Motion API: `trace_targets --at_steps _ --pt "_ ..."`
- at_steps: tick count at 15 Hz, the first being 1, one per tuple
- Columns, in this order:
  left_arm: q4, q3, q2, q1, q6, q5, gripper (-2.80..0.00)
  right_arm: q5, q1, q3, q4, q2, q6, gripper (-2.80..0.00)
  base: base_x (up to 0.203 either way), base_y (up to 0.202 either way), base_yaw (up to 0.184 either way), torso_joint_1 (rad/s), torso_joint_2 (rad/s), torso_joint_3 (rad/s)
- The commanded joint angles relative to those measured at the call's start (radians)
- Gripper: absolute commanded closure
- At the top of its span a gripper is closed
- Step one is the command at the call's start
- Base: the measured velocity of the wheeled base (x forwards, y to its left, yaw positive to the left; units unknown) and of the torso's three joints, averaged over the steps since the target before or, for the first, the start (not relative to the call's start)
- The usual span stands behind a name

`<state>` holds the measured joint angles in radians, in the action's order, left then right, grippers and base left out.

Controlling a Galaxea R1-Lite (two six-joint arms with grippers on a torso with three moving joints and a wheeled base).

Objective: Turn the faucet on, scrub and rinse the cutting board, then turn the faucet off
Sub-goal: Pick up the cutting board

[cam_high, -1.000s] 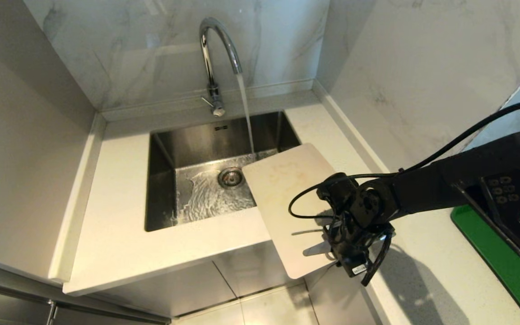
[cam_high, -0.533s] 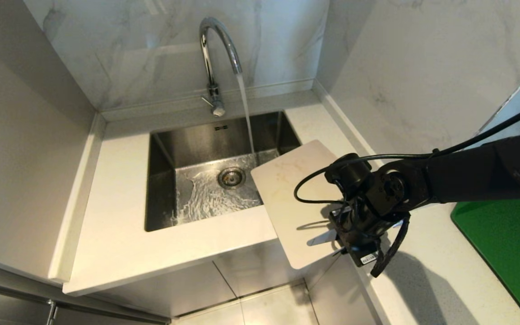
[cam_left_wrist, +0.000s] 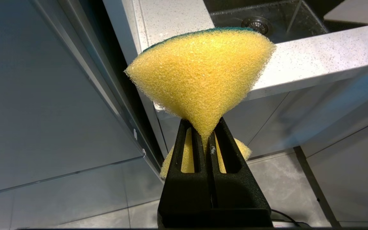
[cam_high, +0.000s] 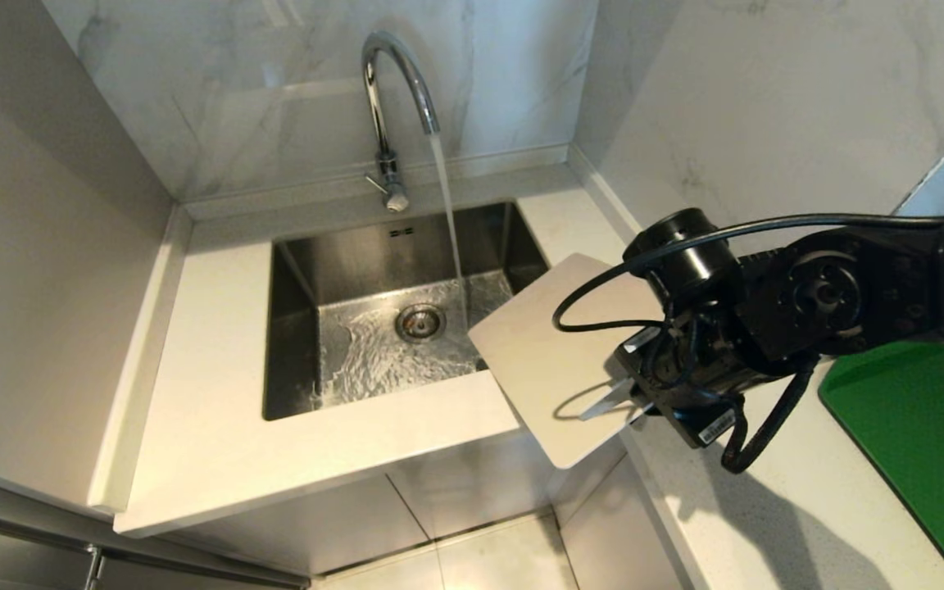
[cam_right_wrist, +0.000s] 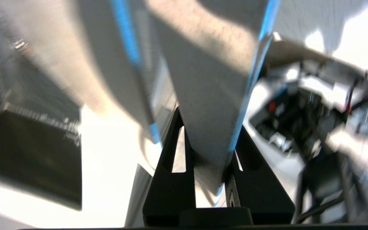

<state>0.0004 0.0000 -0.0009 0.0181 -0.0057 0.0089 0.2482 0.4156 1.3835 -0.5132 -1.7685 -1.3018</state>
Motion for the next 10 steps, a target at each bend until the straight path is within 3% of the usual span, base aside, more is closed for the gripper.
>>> trace_targets --at_steps 1,6,10 --pt "0.000 0.002 -0.005 0.000 0.000 0.000 0.00 0.012 0.011 0.014 0.001 0.085 0.102 0.00 0.000 0.000 0.000 0.000 0.00 0.000" --pt "0.000 0.002 -0.004 0.000 0.000 0.000 0.00 0.001 0.014 0.132 0.020 0.119 0.301 0.00 0.000 0.000 0.000 0.000 0.00 0.000" --pt "0.000 0.003 -0.004 0.000 0.000 0.000 0.00 -0.091 0.010 0.148 0.145 0.131 0.352 0.00 0.000 0.000 0.000 0.000 0.00 0.000"
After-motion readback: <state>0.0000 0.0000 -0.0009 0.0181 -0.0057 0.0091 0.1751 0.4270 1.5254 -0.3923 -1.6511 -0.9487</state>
